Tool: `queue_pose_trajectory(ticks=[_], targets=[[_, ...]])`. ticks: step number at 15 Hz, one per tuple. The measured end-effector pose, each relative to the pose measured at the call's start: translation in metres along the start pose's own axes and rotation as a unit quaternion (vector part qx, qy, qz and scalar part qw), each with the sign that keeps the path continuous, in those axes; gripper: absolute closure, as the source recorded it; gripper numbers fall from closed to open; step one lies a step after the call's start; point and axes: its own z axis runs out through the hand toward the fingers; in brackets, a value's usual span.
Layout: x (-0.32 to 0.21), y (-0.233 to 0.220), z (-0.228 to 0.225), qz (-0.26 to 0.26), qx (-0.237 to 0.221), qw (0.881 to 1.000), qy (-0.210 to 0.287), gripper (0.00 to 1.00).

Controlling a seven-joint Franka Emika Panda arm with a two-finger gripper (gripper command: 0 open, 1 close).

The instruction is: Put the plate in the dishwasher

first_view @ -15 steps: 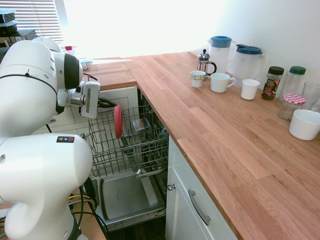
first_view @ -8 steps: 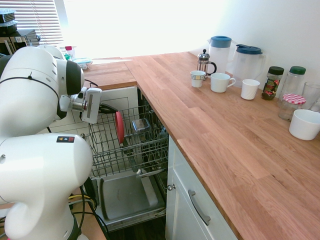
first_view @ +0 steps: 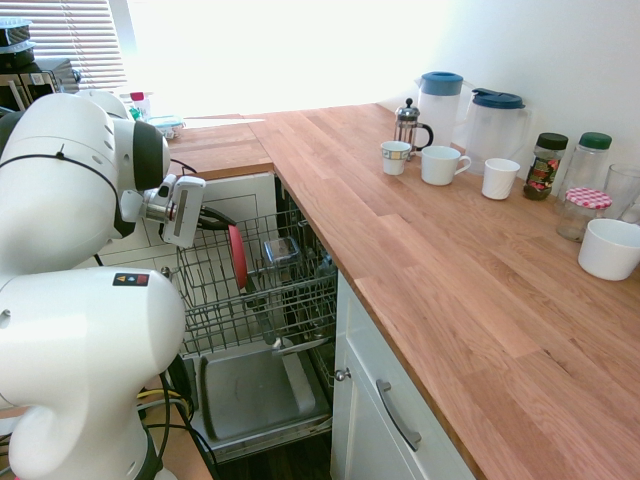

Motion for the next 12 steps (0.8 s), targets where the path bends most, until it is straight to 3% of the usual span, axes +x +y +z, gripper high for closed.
queue_pose_trajectory(ticks=[5,12], targets=[[0.003,0.000,-0.010,0.011,0.023,1.000,0.004,0.00],[0.005,0.033,-0.065,0.013,0.061,0.998,0.009,0.00]])
